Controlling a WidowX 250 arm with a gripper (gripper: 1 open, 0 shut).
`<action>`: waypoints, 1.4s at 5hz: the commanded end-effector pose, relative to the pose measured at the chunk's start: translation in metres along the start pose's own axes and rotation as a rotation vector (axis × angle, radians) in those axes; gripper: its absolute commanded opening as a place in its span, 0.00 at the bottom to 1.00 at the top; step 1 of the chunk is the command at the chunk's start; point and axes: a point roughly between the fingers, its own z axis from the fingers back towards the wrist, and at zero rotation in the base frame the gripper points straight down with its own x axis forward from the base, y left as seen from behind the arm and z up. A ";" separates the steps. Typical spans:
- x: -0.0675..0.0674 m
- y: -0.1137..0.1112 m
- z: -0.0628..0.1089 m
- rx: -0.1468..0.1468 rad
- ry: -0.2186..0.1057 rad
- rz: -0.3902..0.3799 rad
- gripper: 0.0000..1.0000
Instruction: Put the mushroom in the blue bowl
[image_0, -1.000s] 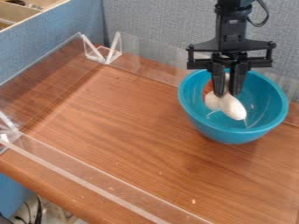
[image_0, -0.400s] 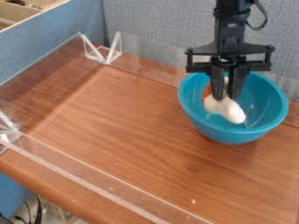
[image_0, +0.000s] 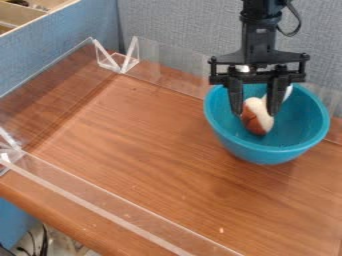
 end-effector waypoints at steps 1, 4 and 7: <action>0.003 0.000 0.023 -0.044 -0.061 -0.001 0.00; 0.008 0.000 0.011 -0.040 -0.047 -0.005 0.00; 0.013 0.002 -0.001 -0.036 -0.032 -0.006 0.00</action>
